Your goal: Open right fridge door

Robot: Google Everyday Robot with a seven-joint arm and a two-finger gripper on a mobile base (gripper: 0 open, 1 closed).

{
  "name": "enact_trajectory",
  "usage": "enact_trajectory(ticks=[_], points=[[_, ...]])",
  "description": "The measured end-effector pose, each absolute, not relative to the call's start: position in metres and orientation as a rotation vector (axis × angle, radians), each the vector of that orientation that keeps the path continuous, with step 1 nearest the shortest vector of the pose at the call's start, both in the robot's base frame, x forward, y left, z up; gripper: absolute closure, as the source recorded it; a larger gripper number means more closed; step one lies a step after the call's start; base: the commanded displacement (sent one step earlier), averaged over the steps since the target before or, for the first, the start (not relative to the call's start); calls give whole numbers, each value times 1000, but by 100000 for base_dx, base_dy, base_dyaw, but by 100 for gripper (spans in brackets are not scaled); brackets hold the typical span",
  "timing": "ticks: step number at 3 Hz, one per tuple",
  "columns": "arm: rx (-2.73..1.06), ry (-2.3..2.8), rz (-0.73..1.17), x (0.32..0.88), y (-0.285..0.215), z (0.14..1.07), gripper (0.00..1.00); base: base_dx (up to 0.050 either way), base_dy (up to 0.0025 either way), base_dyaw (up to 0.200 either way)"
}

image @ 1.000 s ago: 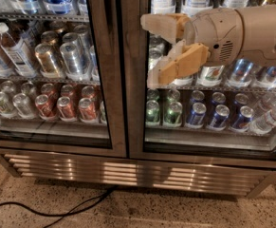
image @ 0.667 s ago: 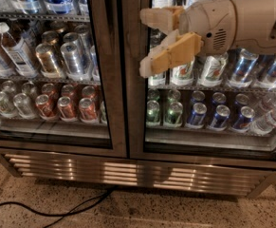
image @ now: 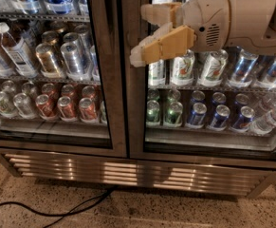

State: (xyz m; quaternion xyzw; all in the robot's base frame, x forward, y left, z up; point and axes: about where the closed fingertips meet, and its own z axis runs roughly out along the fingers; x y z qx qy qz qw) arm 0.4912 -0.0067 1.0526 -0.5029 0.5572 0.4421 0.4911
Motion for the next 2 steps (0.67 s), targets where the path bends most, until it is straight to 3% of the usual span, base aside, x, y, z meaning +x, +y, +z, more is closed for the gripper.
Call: enact_trajectory(ticks=[1,2], points=[[-1197,1361,1064,494,-10,1053,0,0,0,0],[-1197,1361,1065,494,-10,1053,0,0,0,19396]])
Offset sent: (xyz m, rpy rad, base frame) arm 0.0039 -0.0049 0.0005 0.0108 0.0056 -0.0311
